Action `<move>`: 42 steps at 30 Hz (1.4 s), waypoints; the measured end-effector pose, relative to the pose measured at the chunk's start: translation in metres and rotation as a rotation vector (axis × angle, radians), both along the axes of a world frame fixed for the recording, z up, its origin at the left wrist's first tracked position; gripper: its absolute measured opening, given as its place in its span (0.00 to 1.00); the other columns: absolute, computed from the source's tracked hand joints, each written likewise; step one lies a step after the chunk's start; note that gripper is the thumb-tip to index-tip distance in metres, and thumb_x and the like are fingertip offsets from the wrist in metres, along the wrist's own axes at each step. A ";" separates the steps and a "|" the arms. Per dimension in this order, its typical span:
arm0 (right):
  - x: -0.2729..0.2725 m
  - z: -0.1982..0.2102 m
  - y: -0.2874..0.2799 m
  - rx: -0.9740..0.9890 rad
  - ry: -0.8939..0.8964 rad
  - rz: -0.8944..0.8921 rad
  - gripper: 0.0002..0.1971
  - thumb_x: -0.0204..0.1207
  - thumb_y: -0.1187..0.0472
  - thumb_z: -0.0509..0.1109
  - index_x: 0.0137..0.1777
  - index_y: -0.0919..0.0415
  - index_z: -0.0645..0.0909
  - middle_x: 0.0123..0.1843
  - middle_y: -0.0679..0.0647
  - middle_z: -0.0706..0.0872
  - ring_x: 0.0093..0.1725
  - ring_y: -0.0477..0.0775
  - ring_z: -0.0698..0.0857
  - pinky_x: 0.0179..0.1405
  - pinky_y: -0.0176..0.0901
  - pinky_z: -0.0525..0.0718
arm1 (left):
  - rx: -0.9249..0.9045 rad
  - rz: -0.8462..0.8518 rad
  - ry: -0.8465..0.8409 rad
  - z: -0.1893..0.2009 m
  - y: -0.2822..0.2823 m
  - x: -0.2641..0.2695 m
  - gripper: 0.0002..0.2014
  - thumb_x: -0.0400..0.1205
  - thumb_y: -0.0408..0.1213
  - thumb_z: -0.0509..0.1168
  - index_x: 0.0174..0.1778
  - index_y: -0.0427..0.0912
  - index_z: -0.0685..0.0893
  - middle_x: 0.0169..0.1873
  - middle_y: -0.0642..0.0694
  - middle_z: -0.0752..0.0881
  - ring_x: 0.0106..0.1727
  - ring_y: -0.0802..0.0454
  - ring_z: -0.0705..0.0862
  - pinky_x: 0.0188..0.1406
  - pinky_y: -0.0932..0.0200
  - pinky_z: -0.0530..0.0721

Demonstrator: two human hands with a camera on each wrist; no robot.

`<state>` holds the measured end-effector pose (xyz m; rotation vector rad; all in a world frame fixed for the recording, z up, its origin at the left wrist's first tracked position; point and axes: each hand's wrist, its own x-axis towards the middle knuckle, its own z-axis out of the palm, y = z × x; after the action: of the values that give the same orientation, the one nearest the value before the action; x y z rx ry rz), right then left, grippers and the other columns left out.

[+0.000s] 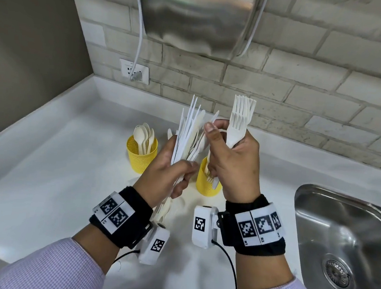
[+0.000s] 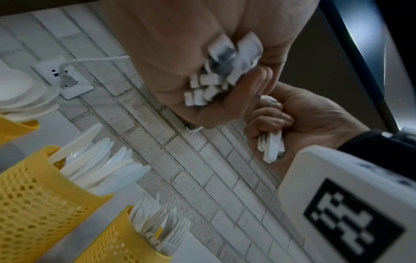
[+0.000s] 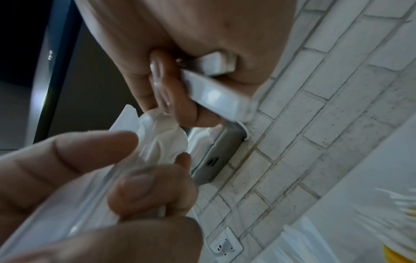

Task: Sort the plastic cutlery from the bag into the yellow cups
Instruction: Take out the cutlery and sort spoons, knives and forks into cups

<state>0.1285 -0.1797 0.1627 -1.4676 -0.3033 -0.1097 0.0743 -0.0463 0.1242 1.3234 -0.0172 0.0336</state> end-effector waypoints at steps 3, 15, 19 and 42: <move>0.001 0.000 0.001 0.040 0.025 -0.025 0.11 0.77 0.52 0.78 0.48 0.59 0.84 0.26 0.42 0.81 0.22 0.42 0.78 0.35 0.40 0.74 | -0.035 -0.036 -0.030 -0.001 0.000 0.001 0.12 0.84 0.44 0.66 0.63 0.51 0.78 0.31 0.40 0.74 0.19 0.51 0.67 0.19 0.64 0.63; 0.001 -0.004 0.001 0.078 0.004 -0.107 0.03 0.80 0.58 0.73 0.48 0.56 0.86 0.24 0.49 0.78 0.20 0.53 0.73 0.28 0.44 0.74 | 0.218 0.151 -0.157 0.002 -0.005 0.004 0.09 0.85 0.38 0.69 0.59 0.42 0.80 0.33 0.51 0.86 0.25 0.51 0.79 0.21 0.61 0.76; 0.002 -0.003 -0.002 0.065 0.007 -0.211 0.10 0.76 0.52 0.72 0.55 0.50 0.89 0.25 0.47 0.78 0.24 0.54 0.74 0.36 0.52 0.76 | 0.710 0.424 -0.251 -0.008 0.003 0.006 0.17 0.82 0.43 0.74 0.64 0.54 0.77 0.46 0.59 0.89 0.44 0.56 0.87 0.40 0.61 0.84; -0.023 0.009 0.007 -0.474 -0.316 -0.315 0.12 0.72 0.46 0.80 0.40 0.54 0.86 0.28 0.47 0.87 0.28 0.46 0.86 0.31 0.45 0.85 | 1.215 0.686 -0.326 -0.014 -0.001 0.007 0.31 0.75 0.32 0.77 0.69 0.52 0.69 0.53 0.46 0.91 0.42 0.39 0.90 0.33 0.58 0.79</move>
<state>0.1057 -0.1732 0.1720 -1.9654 -0.3667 -0.5582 0.0815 -0.0468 0.1103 2.4620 0.1648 0.9469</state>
